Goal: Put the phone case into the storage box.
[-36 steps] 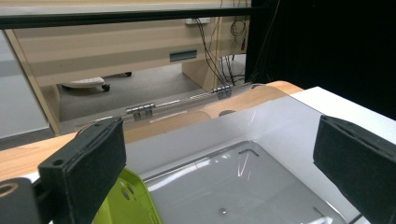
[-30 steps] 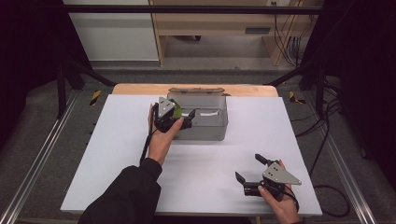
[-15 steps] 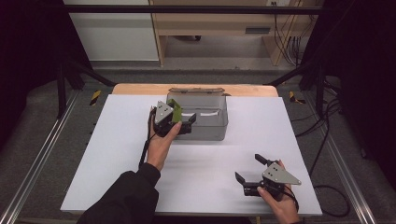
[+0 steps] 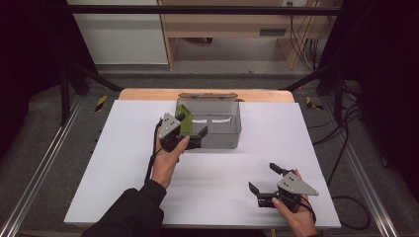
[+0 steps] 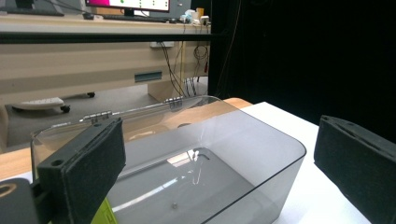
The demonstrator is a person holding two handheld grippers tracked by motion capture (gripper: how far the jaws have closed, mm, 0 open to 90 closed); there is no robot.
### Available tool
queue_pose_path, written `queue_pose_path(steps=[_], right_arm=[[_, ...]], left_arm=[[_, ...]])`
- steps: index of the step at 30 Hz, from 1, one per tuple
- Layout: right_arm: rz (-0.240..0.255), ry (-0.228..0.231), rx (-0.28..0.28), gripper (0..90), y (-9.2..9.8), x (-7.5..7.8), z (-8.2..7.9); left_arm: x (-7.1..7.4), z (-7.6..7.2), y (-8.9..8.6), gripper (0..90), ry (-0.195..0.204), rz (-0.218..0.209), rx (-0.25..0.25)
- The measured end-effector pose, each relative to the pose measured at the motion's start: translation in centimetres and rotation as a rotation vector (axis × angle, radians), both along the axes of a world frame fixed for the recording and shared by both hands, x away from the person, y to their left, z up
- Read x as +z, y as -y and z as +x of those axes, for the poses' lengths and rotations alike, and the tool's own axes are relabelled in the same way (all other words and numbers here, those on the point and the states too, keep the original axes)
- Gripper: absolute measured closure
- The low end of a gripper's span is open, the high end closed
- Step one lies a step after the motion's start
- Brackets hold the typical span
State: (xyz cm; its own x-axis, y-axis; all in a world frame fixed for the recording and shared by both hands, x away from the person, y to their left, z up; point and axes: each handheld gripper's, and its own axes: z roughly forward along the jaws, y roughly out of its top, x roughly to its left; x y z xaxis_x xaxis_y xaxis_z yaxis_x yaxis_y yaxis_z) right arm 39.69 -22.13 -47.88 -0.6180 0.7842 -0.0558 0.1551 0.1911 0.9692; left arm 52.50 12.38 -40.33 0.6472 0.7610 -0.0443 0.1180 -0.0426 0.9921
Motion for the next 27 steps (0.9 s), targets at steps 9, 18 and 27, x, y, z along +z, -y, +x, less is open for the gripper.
queue_pose_path(steps=[9, 18, 27], right_arm=[[-0.004, 0.001, 0.001, 3.1, 0.0, 0.0, 0.0], [-0.003, 0.002, 0.001, 3.1, 0.0, 0.0, 0.0], [-0.003, 0.002, 0.004, 3.0, 0.0, 0.0, 0.0]], left_arm=[[0.4, -1.0, 0.2, 2.0, 0.034, 0.004, -0.029], [0.1, -1.9, 0.3, 2.0, 0.036, -0.010, -0.042], [0.1, -2.7, 0.3, 1.3, 0.039, -0.023, -0.060]])
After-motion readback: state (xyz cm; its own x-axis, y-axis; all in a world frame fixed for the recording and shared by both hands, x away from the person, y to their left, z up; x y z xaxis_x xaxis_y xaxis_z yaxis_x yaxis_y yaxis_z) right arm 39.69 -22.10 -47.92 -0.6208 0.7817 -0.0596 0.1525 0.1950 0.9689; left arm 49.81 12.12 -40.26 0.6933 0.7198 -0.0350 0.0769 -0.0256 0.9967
